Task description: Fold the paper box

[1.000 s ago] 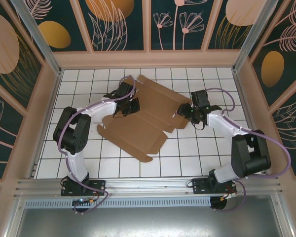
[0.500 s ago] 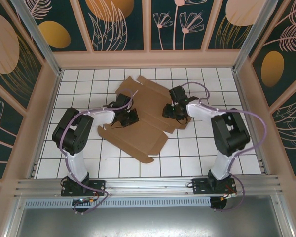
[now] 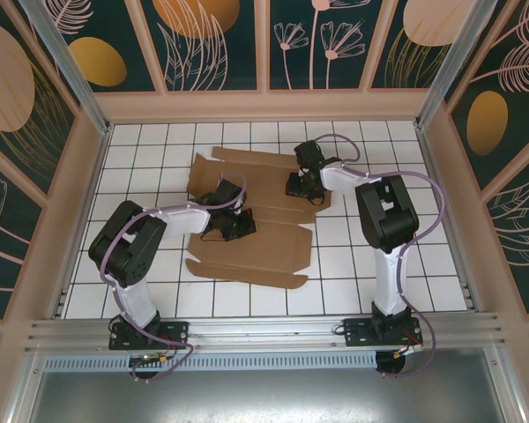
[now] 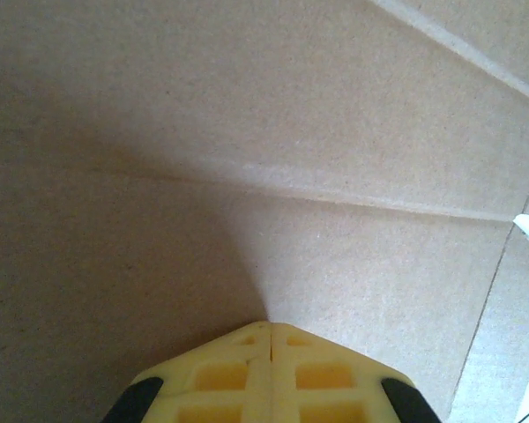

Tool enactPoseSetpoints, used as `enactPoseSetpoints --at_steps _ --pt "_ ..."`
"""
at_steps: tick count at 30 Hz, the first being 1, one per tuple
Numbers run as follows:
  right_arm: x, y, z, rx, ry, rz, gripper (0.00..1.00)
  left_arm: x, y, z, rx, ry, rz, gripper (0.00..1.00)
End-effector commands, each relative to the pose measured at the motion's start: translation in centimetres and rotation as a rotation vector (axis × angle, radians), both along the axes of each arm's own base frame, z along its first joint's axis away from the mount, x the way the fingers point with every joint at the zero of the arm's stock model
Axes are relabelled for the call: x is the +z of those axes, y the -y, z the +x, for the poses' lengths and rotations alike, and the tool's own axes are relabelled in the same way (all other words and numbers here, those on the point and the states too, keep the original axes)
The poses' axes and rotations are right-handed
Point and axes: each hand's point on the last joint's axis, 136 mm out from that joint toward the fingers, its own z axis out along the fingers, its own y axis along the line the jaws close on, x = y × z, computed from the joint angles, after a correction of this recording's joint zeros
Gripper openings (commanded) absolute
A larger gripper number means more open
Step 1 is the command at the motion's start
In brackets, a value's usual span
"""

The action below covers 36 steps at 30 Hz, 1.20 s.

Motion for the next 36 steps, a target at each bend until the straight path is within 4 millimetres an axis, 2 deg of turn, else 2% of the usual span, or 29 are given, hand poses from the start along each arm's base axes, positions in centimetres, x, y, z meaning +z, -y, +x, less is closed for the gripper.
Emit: enactPoseSetpoints --at_steps 1,2,4,6,8,9,11,13,15,17,19,21,27,30,36 --pt "-2.0 0.7 -1.5 0.057 -0.045 -0.025 0.37 5.6 1.1 2.7 -0.037 0.124 -0.062 0.00" --pt "-1.8 0.7 -1.4 0.078 -0.041 -0.014 0.38 7.4 1.8 3.7 -0.052 0.160 -0.098 0.00" --pt "-1.3 -0.2 -1.0 0.143 -0.034 0.033 0.38 9.7 2.5 5.8 -0.060 0.209 -0.130 0.00" --pt "-1.1 -0.7 -0.1 0.191 -0.009 0.034 0.37 11.1 2.4 8.3 -0.048 0.250 -0.153 0.01" --pt "-0.4 -1.7 0.6 0.237 0.004 0.062 0.37 11.8 2.1 10.8 -0.016 0.275 -0.175 0.01" --pt "0.2 -1.9 0.9 0.245 0.016 0.069 0.37 11.6 2.0 12.0 -0.006 0.278 -0.185 0.01" --pt "2.8 -2.5 1.8 0.260 0.070 0.134 0.37 10.6 2.1 14.1 0.000 0.264 -0.190 0.00" --pt "5.9 -2.2 2.9 0.254 0.120 0.206 0.37 9.2 2.9 15.3 -0.015 0.240 -0.198 0.00" --pt "8.2 -1.5 4.0 0.243 0.162 0.247 0.40 7.6 3.5 15.9 -0.023 0.216 -0.210 0.00" --pt "10.0 0.2 6.1 0.174 0.201 0.232 0.49 6.0 3.7 16.2 -0.016 0.197 -0.215 0.00" --pt "10.7 1.3 7.4 0.139 0.201 0.235 0.50 4.8 3.7 16.3 -0.015 0.183 -0.224 0.00" --pt "10.4 2.7 8.8 0.078 0.198 0.201 0.50 3.6 3.3 16.4 -0.005 0.167 -0.213 0.00" --pt "8.8 3.7 11.9 -0.012 0.182 0.121 0.58 0.1 1.4 16.5 0.050 0.105 -0.137 0.00" --pt "8.1 4.2 12.7 -0.064 0.175 0.093 0.59 -1.1 0.4 16.3 0.076 0.083 -0.103 0.00" --pt "5.1 5.2 13.1 -0.122 0.102 0.024 0.58 -2.8 -0.4 15.7 0.106 0.053 -0.073 0.00"
